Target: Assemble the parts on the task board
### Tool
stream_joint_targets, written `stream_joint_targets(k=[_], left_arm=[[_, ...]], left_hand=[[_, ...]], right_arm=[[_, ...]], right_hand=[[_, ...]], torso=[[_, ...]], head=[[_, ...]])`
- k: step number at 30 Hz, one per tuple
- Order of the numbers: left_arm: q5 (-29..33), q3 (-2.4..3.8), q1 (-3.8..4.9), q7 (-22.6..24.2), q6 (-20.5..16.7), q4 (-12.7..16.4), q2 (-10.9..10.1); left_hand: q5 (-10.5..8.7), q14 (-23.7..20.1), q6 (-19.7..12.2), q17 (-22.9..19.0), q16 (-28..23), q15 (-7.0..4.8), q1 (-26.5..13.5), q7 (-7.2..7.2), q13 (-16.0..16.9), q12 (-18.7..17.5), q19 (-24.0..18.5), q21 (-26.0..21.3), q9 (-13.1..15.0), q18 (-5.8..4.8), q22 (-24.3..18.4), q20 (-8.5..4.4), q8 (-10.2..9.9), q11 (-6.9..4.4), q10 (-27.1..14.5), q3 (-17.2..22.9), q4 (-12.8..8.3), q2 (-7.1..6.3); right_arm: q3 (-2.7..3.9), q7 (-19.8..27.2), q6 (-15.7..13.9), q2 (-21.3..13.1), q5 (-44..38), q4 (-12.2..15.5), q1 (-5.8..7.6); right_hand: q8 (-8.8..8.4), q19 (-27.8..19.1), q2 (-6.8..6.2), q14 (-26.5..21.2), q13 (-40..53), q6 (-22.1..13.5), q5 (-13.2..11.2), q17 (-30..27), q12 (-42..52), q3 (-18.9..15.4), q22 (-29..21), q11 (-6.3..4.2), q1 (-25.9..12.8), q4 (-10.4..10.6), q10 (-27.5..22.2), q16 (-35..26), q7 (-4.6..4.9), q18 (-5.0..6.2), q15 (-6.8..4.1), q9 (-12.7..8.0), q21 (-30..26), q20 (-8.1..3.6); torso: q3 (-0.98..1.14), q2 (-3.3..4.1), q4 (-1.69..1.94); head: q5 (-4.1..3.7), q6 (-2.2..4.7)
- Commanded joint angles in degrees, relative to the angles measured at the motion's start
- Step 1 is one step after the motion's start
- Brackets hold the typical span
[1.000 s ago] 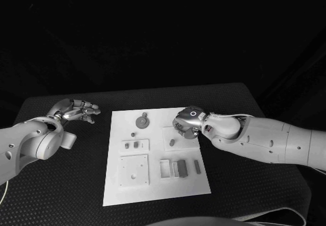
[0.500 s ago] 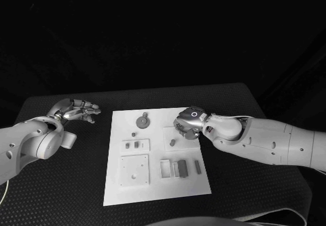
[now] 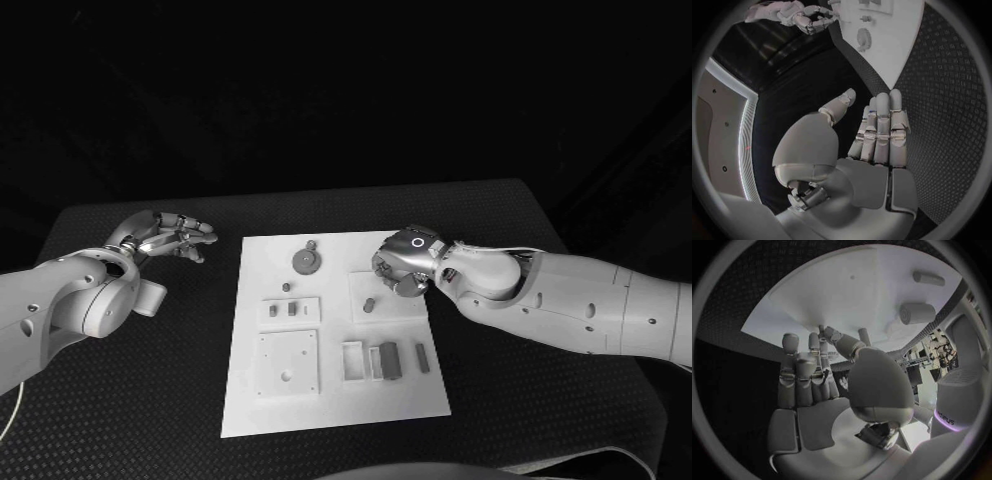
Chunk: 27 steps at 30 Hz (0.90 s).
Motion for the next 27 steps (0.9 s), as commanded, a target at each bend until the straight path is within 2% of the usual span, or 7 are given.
stream_joint_targets(k=[1,6,12,18,22,25,27], left_arm=[[-0.1,0.05,-0.01,0.6,0.0,-0.1,0.1],[-0.6,0.05,-0.02,0.4,-0.3,-0.5,0.3],[-0.6,0.05,-0.02,0.4,-0.2,-0.8,0.3],[-0.6,0.05,-0.03,0.4,-0.2,-0.9,0.2],[-0.6,0.05,-0.03,0.5,-0.1,-0.9,0.3],[-0.6,0.05,-0.03,0.5,-0.1,-0.9,0.4],[-0.6,0.05,-0.03,0.5,-0.1,-0.9,0.5]], left_hand=[[-0.28,0.5,-0.4,0.1,-0.2,-0.04,0.2,-0.15,0.1,-0.2,0.5,0.3,0.0,1.16,-0.1,0.08,0.3,0.02,-0.3,-0.2,-0.1,0.28],[-0.28,0.6,-0.4,0.1,-0.2,-0.03,0.2,-0.15,0.1,-0.2,0.5,0.3,0.0,1.16,-0.1,0.08,0.3,0.02,-0.3,-0.2,-0.1,0.27],[-0.28,0.6,-0.4,0.1,-0.2,-0.03,0.1,-0.15,0.1,-0.2,0.5,0.3,0.0,1.16,-0.1,0.08,0.3,0.02,-0.3,-0.2,-0.1,0.27],[-0.28,0.6,-0.5,0.1,-0.2,-0.03,0.1,-0.15,0.1,-0.2,0.5,0.3,0.0,1.16,-0.1,0.08,0.3,0.02,-0.3,-0.2,-0.1,0.27],[-0.28,0.6,-0.5,0.1,-0.2,-0.03,0.1,-0.15,0.1,-0.2,0.5,0.3,0.0,1.17,-0.1,0.08,0.3,0.02,-0.3,-0.2,-0.1,0.27],[-0.28,0.6,-0.5,0.1,-0.2,-0.03,0.1,-0.15,0.1,-0.2,0.5,0.3,0.0,1.17,-0.1,0.08,0.3,0.02,-0.3,-0.2,-0.1,0.27],[-0.28,0.6,-0.5,0.1,-0.2,-0.03,0.1,-0.15,0.1,-0.2,0.5,0.3,0.0,1.17,-0.1,0.08,0.3,0.02,-0.3,-0.2,-0.1,0.28]], right_arm=[[0.31,0.6,0.2,-0.2,2.0,0.2,0.24],[0.80,1.2,0.7,-0.5,4.3,0.4,0.66],[0.97,1.8,1.7,-1.1,7.1,1.0,1.29],[1.58,2.1,1.9,-1.9,9.7,2.8,1.65],[2.23,2.4,2.0,-1.9,12.0,4.6,1.73],[2.37,2.6,2.1,-1.6,13.1,6.4,1.81],[2.39,2.8,2.1,-1.2,13.9,7.5,1.81]], right_hand=[[0.33,-0.1,0.58,-0.2,0.9,0.4,0.2,0.1,0.4,0.2,1.4,-0.69,0.0,0.0,1.1,0.4,-0.05,1.53,-0.53,0.0,0.2,-0.25],[0.33,-0.1,0.59,-0.2,1.0,0.4,0.2,0.1,0.4,0.2,1.4,-0.70,-0.1,0.1,1.1,0.4,-0.04,1.53,-0.54,0.1,0.3,-0.25],[0.32,-0.1,0.62,-0.2,1.0,0.3,0.2,0.1,0.3,0.2,1.4,-0.70,-0.1,0.1,1.0,0.4,-0.03,1.53,-0.54,0.1,0.3,-0.25],[0.31,-0.2,0.64,-0.2,1.1,0.3,0.2,0.1,0.3,0.2,1.4,-0.70,-0.2,0.1,1.0,0.4,-0.02,1.53,-0.55,0.2,0.3,-0.25],[0.31,-0.2,0.67,-0.2,1.1,0.3,0.2,0.1,0.3,0.2,1.4,-0.71,-0.2,0.1,1.0,0.3,-0.01,1.53,-0.55,0.2,0.3,-0.25],[0.29,-0.2,0.73,-0.3,1.2,0.2,0.2,0.1,0.3,0.2,1.4,-0.70,-0.2,0.1,1.0,0.3,0.00,1.53,-0.55,0.2,0.4,-0.25],[0.29,-0.2,0.75,-0.3,1.2,0.2,0.2,0.0,0.3,0.2,1.4,-0.70,-0.2,0.1,0.9,0.3,0.01,1.53,-0.55,0.2,0.4,-0.25]], torso=[[0.01,-0.07,-0.03],[0.08,0.02,-0.13],[0.02,0.01,-0.05],[0.02,0.02,-0.04],[0.01,0.01,-0.16],[-0.03,-0.03,-0.19],[-0.07,-0.03,-0.08]], head=[[0.01,0.09],[0.07,0.24],[-0.07,0.27],[0.03,0.32],[0.54,0.44],[1.27,0.47],[1.77,0.50]])
